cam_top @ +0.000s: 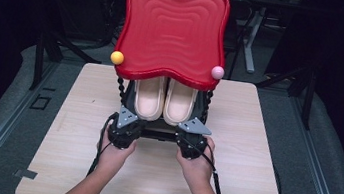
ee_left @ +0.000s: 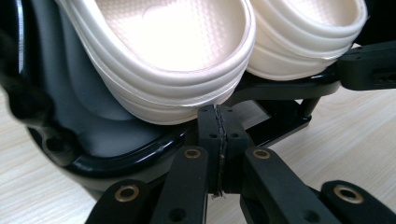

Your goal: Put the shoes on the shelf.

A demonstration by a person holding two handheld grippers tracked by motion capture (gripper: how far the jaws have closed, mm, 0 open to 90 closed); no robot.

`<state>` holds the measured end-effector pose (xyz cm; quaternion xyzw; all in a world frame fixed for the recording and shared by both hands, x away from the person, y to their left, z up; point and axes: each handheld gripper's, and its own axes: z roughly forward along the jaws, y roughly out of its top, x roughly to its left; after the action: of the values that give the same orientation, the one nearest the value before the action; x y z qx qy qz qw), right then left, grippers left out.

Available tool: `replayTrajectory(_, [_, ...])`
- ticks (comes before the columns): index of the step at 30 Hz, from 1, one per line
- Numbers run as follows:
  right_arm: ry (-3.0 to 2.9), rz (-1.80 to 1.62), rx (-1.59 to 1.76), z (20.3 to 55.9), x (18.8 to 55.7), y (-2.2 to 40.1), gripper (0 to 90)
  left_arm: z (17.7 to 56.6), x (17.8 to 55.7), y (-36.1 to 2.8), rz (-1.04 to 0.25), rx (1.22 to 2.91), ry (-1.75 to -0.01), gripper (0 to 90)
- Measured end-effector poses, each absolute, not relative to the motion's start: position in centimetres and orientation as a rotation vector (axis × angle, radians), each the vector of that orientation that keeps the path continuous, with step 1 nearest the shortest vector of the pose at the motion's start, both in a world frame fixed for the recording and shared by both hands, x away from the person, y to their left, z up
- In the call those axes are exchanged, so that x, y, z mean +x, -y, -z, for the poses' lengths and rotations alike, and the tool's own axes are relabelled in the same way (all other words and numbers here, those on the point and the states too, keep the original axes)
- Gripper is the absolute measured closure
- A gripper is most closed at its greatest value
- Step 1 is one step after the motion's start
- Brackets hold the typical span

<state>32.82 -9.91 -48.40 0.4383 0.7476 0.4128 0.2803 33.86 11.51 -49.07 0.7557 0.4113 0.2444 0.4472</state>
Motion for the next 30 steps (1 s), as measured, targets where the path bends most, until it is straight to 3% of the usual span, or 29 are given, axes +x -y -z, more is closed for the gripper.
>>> replayTrajectory(11, [-1.991,-1.105,1.186,48.9,33.1,10.0,89.9,49.5,34.1,-11.8,-0.6,1.877,-1.008,89.1])
replayTrajectory(18, [-1.962,-1.153,1.188,48.8,32.3,10.8,79.9,48.4,33.1,-13.0,-0.617,1.831,-0.988,79.1])
replayTrajectory(25, [-1.893,-1.213,1.18,47.6,31.8,11.7,63.1,46.8,33.3,-13.7,-0.67,1.776,-1.005,58.4])
replayTrajectory(30, [-1.85,-1.267,1.199,46.6,32.3,12.0,56.5,46.1,34.1,-13.6,-0.682,1.759,-1.02,53.4])
